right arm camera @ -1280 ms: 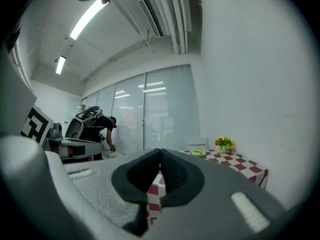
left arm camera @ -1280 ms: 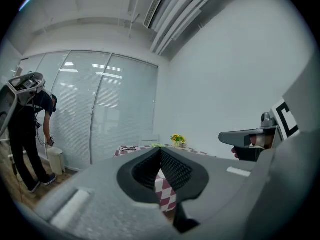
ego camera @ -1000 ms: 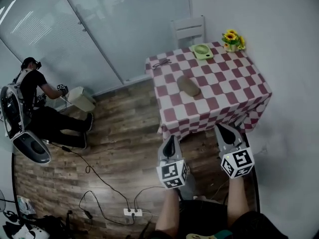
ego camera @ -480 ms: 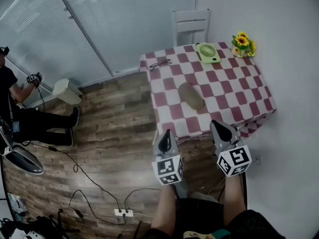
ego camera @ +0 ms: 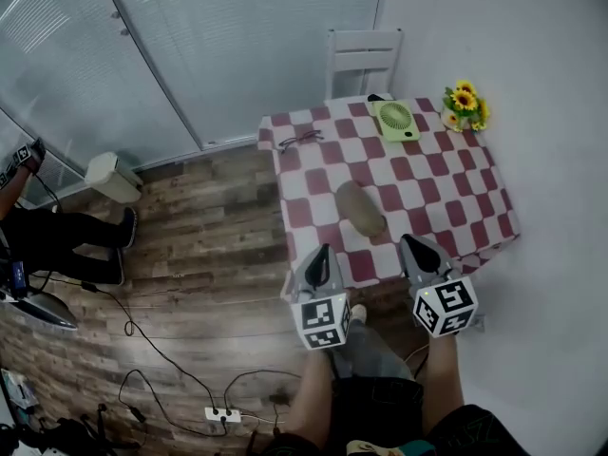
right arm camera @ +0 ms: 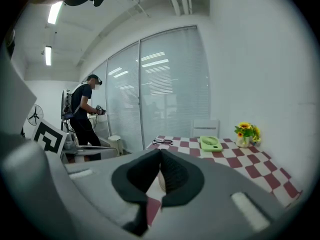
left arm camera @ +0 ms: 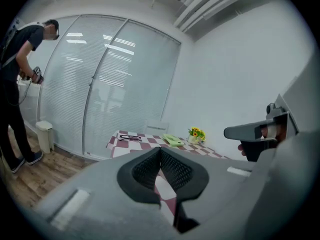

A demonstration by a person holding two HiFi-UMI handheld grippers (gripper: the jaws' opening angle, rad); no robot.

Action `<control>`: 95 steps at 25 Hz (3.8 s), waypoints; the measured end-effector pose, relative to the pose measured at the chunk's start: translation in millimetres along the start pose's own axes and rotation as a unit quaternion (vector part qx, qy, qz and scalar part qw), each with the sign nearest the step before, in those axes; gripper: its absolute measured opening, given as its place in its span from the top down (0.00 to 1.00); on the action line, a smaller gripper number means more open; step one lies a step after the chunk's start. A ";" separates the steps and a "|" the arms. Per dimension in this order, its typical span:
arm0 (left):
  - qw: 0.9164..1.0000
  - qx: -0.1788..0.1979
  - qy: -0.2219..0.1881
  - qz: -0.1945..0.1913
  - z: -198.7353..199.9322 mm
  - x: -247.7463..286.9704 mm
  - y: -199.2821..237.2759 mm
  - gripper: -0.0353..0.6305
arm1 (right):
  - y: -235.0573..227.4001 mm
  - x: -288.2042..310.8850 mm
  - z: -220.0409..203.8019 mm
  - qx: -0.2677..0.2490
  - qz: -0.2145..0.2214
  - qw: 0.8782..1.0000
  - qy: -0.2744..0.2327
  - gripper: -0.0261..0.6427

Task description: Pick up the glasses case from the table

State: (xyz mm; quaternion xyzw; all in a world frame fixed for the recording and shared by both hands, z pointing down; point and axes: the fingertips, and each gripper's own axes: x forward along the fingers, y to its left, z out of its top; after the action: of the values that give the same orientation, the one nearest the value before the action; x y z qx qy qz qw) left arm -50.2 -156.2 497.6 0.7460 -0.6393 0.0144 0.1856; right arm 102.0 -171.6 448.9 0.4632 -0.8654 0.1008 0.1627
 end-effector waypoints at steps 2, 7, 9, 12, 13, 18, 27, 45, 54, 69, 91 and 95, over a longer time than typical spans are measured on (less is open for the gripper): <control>1.000 0.000 0.006 0.000 -2.8 12.4 -0.5 0.93 | -7.4 12.1 -2.1 0.001 0.003 1.000 0.005 0.95; 0.999 0.002 0.029 0.013 -12.3 43.4 8.8 0.93 | -29.3 54.0 -15.5 0.011 0.016 0.999 0.031 0.95; 0.999 0.000 0.037 0.022 -15.5 58.2 16.3 0.93 | -38.0 74.6 -21.6 0.013 0.024 0.999 0.047 0.96; 0.998 -0.009 0.052 0.038 -25.1 80.0 24.9 0.93 | -49.3 104.4 -32.7 0.007 0.041 0.996 0.076 0.95; 0.997 -0.011 0.058 0.043 -29.8 85.8 26.2 0.93 | -52.0 112.5 -37.6 0.004 0.048 0.995 0.086 0.95; 0.995 -0.023 0.080 0.059 -47.0 110.6 30.1 0.93 | -54.1 147.6 -61.1 0.000 0.106 0.984 0.144 0.82; 0.989 -0.044 0.100 0.101 -61.3 134.6 49.6 0.93 | -22.0 193.5 -96.3 -0.008 0.217 0.943 0.254 0.42; 0.985 -0.027 0.094 0.143 -39.7 143.2 59.6 0.93 | -11.2 205.4 -120.4 0.001 0.255 0.905 0.340 0.40; 0.987 -0.009 0.091 0.134 -25.8 134.3 61.6 0.93 | -8.5 202.8 -114.4 -0.001 0.241 0.916 0.322 0.43; 0.997 0.036 0.022 0.057 51.3 139.7 76.4 0.93 | -7.1 210.5 -8.4 -0.007 0.149 0.979 0.141 0.43; 0.975 0.152 -0.158 -0.031 235.1 139.3 54.4 0.93 | -30.3 168.7 189.4 -0.092 -0.011 0.985 -0.149 0.44; 0.973 0.158 -0.164 -0.037 241.3 139.6 52.1 0.93 | -31.6 167.7 194.4 -0.094 -0.017 0.984 -0.154 0.44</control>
State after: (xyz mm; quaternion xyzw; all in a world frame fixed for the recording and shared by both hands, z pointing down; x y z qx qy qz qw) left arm -126.9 -365.8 322.7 0.7814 -0.6225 -0.0144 -0.0421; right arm 4.9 -381.1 332.3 0.4709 -0.8775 -0.0560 0.0721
